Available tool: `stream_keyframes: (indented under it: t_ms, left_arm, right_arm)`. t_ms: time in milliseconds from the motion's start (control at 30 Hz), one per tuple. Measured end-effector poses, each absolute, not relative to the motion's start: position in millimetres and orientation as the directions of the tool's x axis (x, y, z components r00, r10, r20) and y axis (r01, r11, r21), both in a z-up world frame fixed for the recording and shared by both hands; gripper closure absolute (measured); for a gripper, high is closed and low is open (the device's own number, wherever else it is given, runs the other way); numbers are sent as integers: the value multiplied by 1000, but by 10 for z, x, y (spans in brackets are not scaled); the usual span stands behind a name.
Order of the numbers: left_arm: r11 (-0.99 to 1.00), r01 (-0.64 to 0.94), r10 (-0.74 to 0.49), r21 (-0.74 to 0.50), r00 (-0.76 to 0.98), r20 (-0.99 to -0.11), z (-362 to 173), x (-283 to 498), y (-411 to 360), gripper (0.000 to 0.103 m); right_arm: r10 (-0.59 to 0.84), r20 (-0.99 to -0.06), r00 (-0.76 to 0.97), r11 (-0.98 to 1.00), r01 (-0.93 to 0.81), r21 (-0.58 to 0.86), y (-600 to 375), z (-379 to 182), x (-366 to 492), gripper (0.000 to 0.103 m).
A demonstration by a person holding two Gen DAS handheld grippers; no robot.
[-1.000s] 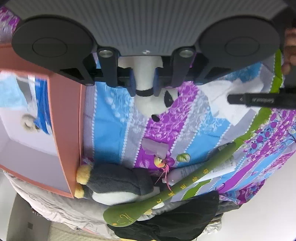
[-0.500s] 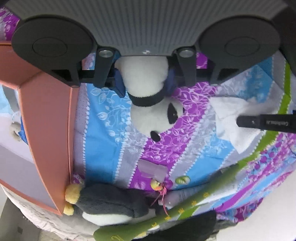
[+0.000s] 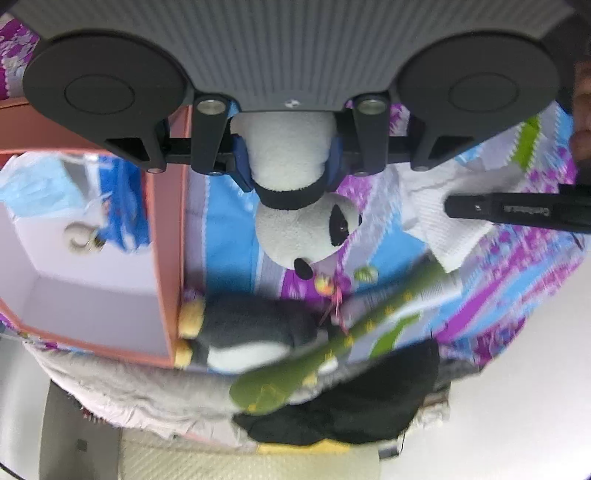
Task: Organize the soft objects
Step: 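Carry the tissue and panda plush over the orange box with both grippers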
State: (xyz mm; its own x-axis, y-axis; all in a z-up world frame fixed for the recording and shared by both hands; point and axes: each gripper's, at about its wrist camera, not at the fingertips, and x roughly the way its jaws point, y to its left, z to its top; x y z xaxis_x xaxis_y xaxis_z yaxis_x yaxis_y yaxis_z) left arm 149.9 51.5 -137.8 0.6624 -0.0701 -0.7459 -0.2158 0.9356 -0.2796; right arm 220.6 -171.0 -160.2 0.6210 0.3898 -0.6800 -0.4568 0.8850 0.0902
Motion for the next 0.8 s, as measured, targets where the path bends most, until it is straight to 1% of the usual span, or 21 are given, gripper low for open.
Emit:
stream_keyframes:
  t_ms: [200, 500, 567, 667, 800]
  left_arm:
    - [947, -128, -116, -296, 721, -683, -873, 1611, 288, 95]
    - [956, 15, -193, -294, 785, -588, -209, 1938, -158, 95]
    - [957, 55, -216, -286, 792, -571, -94, 2046, -301, 95]
    - [948, 107, -268, -301, 776, -571, -7, 2260, -497, 95]
    - [937, 159, -320, -310, 742, -589, 19, 2571, -779, 95]
  right_arm:
    - [409, -604, 683, 891, -441, 105, -1914, -1151, 2162, 58]
    - [378, -494, 783, 913, -403, 60, -2187, -584, 2243, 58]
    - [359, -481, 800, 922, -383, 50, -2273, -507, 2313, 58]
    - [328, -475, 816, 935, -351, 43, -2410, -428, 2466, 58]
    - [280, -510, 814, 955, -290, 61, -2651, -443, 2734, 58]
